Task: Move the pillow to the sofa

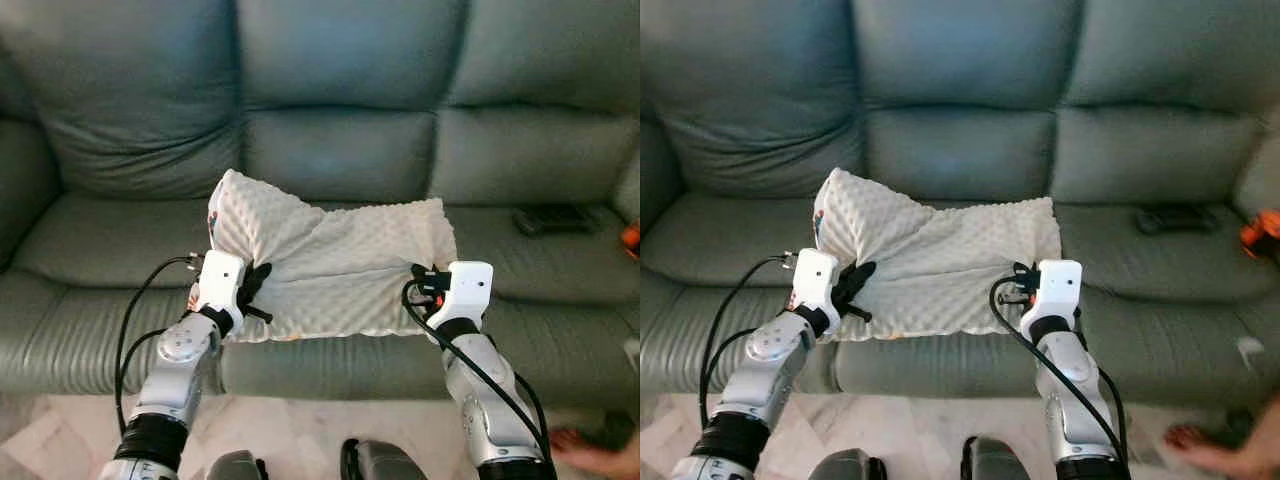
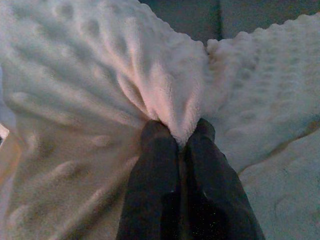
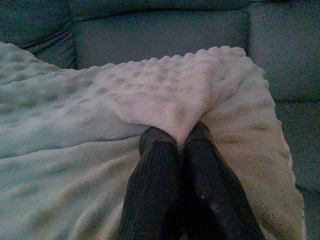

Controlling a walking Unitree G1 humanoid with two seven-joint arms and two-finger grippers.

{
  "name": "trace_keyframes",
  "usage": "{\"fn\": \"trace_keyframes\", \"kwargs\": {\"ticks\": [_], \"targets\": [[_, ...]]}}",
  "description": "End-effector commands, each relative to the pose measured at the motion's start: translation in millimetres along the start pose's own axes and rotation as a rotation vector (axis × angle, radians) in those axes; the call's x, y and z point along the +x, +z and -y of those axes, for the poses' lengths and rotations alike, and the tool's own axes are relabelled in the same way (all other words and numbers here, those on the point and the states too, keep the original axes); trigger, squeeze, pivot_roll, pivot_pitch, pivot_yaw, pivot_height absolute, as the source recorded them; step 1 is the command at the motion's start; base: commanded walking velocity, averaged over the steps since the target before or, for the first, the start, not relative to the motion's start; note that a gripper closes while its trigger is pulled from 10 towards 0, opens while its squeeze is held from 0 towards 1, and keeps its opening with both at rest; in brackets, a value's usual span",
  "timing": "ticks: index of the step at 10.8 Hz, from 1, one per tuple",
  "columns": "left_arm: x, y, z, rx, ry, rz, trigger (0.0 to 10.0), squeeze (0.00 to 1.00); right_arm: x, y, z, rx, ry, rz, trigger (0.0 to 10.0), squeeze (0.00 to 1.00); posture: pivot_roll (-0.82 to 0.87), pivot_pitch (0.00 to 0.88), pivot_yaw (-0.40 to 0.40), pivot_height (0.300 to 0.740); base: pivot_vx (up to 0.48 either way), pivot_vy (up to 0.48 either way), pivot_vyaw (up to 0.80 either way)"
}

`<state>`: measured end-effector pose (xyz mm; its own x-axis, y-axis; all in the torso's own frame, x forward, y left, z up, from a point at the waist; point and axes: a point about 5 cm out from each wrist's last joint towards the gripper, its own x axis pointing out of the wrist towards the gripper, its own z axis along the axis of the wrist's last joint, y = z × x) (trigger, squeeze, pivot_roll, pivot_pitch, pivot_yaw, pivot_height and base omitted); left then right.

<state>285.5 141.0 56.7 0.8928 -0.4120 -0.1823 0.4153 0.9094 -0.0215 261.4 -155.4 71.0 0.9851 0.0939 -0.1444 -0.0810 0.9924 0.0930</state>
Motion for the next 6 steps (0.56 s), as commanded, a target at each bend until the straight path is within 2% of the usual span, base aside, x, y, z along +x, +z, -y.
{"fn": "trace_keyframes", "kwargs": {"ticks": [1, 6], "targets": [[-1.1, 3.1, 0.3, -0.003, 0.014, 0.02, 10.0, 0.0, -1.0, 1.6, 1.4, 0.0, -0.003, 0.016, 10.0, 0.0, -0.09, 0.127, 0.002, 0.74, 0.24, 0.0, 0.0], [-7.5, -0.4, 2.1, -0.013, 0.064, 0.014, 10.0, 0.0, 1.7, 1.8, 0.7, -0.005, 0.003, 0.017, 10.0, 0.0, -0.07, 0.13, 0.006, 0.74, 0.0, 0.0, 0.0]]}}
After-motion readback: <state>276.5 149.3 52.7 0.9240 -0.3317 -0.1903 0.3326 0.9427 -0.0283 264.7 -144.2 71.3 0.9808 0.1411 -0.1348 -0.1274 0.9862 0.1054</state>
